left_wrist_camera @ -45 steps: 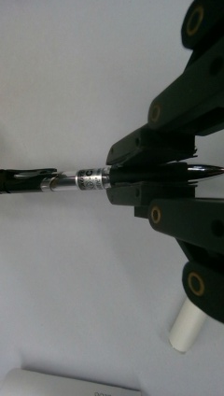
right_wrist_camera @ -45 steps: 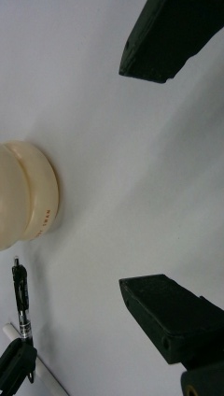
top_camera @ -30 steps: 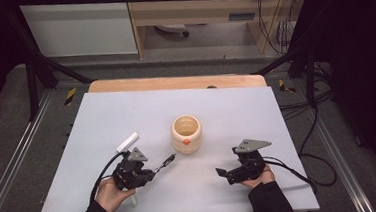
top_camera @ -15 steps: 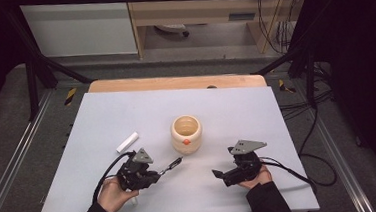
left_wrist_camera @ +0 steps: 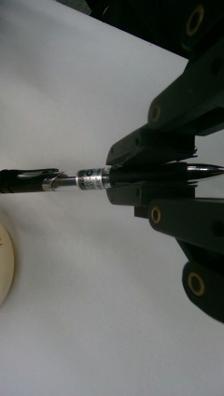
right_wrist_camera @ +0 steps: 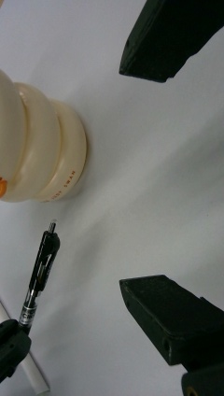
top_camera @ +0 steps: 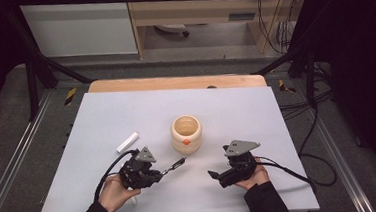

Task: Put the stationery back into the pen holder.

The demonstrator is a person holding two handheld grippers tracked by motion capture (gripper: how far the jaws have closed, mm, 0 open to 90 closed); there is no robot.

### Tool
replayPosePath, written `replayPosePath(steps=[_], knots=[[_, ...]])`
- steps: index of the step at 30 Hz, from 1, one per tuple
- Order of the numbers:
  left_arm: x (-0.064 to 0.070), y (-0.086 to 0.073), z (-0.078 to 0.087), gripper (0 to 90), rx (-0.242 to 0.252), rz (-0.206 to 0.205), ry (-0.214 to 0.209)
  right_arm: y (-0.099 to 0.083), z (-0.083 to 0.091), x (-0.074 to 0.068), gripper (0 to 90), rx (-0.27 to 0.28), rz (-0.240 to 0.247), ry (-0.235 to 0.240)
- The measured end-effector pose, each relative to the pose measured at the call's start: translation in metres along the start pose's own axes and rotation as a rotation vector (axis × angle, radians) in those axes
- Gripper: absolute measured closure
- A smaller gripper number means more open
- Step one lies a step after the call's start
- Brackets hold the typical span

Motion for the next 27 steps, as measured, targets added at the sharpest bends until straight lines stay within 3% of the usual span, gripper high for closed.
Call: replayPosePath(steps=[20, 27], knots=[[0.007, 0.032, -0.002, 79.6, -0.020, -0.070, -0.038, 0.016, -0.008, -0.016, 1.4, -0.058, 0.186, 0.002], [0.009, 0.042, -0.002, 79.6, -0.033, -0.075, -0.055, 0.019, -0.012, -0.023, 2.1, -0.078, 0.249, 0.008]])
Point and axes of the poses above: each handheld gripper's, and its own axes: z roughly backward along the jaws, y roughly out of its top, x roughly to its right, the point moved 4 cm from there along -z, roughly forward along the jaws, and after that the axes turned 8 degrees about x, right-handed, at the moved point
